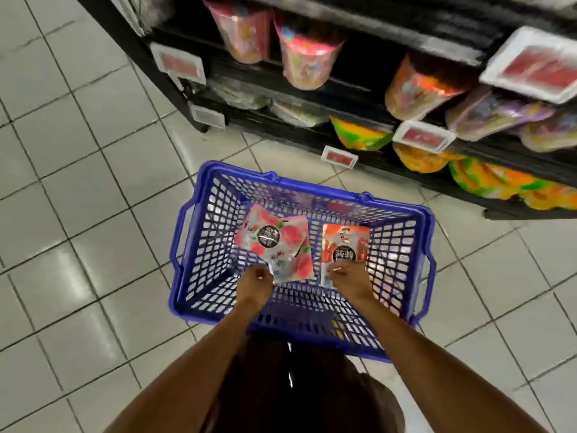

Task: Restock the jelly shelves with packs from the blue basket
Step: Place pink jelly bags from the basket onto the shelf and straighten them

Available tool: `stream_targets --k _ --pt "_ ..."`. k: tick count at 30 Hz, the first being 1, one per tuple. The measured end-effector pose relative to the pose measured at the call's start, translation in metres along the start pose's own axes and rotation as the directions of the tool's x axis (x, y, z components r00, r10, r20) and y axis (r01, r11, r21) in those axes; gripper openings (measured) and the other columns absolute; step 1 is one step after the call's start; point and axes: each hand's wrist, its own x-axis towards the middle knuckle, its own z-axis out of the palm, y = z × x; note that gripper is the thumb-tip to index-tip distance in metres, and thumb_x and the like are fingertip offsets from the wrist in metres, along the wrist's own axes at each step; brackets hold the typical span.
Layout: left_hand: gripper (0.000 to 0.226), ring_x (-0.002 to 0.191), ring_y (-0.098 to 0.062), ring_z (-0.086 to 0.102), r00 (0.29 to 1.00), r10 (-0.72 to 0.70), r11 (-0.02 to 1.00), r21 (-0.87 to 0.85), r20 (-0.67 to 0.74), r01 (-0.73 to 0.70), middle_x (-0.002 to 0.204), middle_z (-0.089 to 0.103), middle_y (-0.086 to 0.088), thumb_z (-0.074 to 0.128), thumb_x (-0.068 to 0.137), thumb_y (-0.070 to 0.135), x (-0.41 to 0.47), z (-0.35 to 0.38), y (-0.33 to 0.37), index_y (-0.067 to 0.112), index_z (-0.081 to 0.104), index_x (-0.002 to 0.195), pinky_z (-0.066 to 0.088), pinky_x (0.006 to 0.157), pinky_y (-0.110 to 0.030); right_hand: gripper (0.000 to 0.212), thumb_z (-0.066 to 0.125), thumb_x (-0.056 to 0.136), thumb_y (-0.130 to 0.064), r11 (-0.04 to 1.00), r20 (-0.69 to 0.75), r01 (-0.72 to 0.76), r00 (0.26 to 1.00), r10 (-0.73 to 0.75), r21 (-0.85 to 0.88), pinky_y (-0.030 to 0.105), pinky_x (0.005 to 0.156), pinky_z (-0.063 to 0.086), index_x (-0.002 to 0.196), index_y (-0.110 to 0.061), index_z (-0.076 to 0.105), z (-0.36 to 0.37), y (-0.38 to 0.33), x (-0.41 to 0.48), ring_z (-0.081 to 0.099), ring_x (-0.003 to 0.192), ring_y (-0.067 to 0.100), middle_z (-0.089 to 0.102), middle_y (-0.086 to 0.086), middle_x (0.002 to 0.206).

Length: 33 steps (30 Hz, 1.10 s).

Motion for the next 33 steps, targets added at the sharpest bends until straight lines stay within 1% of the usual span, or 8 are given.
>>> stream_targets --k 2,6,9,13,16,20,25,33 --pt "0.025 0.103 -0.038 0.064 0.998 -0.054 0.998 -0.019 0.024 0.054 0.098 0.068 -0.027 0.059 0.094 0.013 0.043 0.019 -0.010 -0.009 0.067 0.102 0.047 0.081 -0.038 0.022 0.056 0.095 -0.012 0.998 0.055 -0.040 0.998 0.043 -0.043 0.026 0.089 0.048 0.113 -0.007 0.069 0.030 0.007 0.037 0.062 0.111 0.031 0.068 0.015 0.116" --pt "0.053 0.105 -0.032 0.065 0.975 -0.202 0.976 -0.070 0.089 0.208 0.116 0.066 -0.023 0.059 0.096 0.036 0.113 0.051 -0.021 -0.010 0.058 0.120 0.048 0.073 -0.035 0.019 0.057 0.096 -0.018 0.990 0.034 -0.100 0.994 0.104 -0.103 0.012 0.046 0.031 0.088 -0.003 0.049 0.082 0.013 0.105 0.051 0.063 0.020 0.051 0.007 0.070" --pt "0.059 0.097 -0.035 0.067 0.959 -0.248 0.911 -0.304 0.135 0.278 0.114 0.067 -0.021 0.064 0.093 0.040 0.150 0.070 -0.019 -0.006 0.054 0.128 0.054 0.073 -0.039 0.010 0.062 0.093 -0.016 0.987 0.145 -0.154 0.977 0.159 -0.044 0.018 0.074 0.043 0.092 -0.009 0.055 0.107 0.010 0.134 0.050 0.087 0.019 0.049 0.006 0.087" --pt "0.066 0.048 -0.011 0.064 0.936 -0.347 0.870 -0.351 0.060 0.345 0.086 0.068 -0.019 0.075 0.079 0.051 0.172 0.082 -0.016 -0.006 0.062 0.110 0.046 0.037 -0.021 0.076 0.081 0.077 -0.009 0.964 0.153 -0.185 0.976 0.157 0.190 0.028 0.083 0.053 0.142 -0.005 0.040 0.115 0.014 0.142 0.056 0.121 0.030 0.056 0.009 0.131" --pt "0.071 0.097 -0.021 0.070 0.922 -0.382 0.802 -0.472 0.065 0.365 0.110 0.068 -0.014 0.084 0.073 0.042 0.166 0.076 -0.016 -0.003 0.057 0.121 0.059 0.082 -0.035 0.052 0.073 0.079 0.008 0.883 0.222 -0.221 0.965 0.137 0.414 0.030 0.074 0.057 0.124 -0.010 0.056 0.104 0.018 0.130 0.065 0.104 0.028 0.067 0.011 0.115" --pt "0.041 0.074 -0.011 0.067 0.923 -0.180 0.735 -0.576 0.340 0.356 0.092 0.063 -0.002 0.068 0.089 0.036 0.115 0.037 -0.008 0.006 0.059 0.116 0.056 0.056 -0.018 0.036 0.062 0.084 0.013 0.777 0.270 -0.265 0.954 0.127 0.570 0.041 0.085 0.055 0.113 -0.009 0.062 0.070 0.015 0.075 0.063 0.091 0.022 0.066 0.008 0.103" --pt "0.048 0.086 -0.014 0.064 0.956 0.003 0.791 -0.586 0.293 0.177 0.092 0.074 0.005 0.083 0.073 0.011 0.012 -0.038 0.012 0.018 0.065 0.117 0.053 0.072 -0.025 0.030 0.061 0.084 0.013 0.682 0.218 -0.223 0.971 0.095 0.696 0.051 0.096 0.047 0.103 -0.011 0.061 -0.002 -0.014 -0.030 0.061 0.092 0.028 0.067 0.008 0.093" --pt "0.091 0.107 -0.019 0.066 0.922 0.324 0.864 -0.464 0.212 -0.197 0.139 0.055 -0.002 0.088 0.066 0.006 -0.188 -0.186 0.105 0.038 0.042 0.138 0.056 0.070 -0.027 0.023 0.046 0.091 0.008 0.378 0.050 -0.040 0.999 -0.016 0.925 0.031 0.055 0.055 0.086 -0.011 0.059 -0.141 -0.106 -0.225 0.064 0.057 0.015 0.066 0.002 0.063"
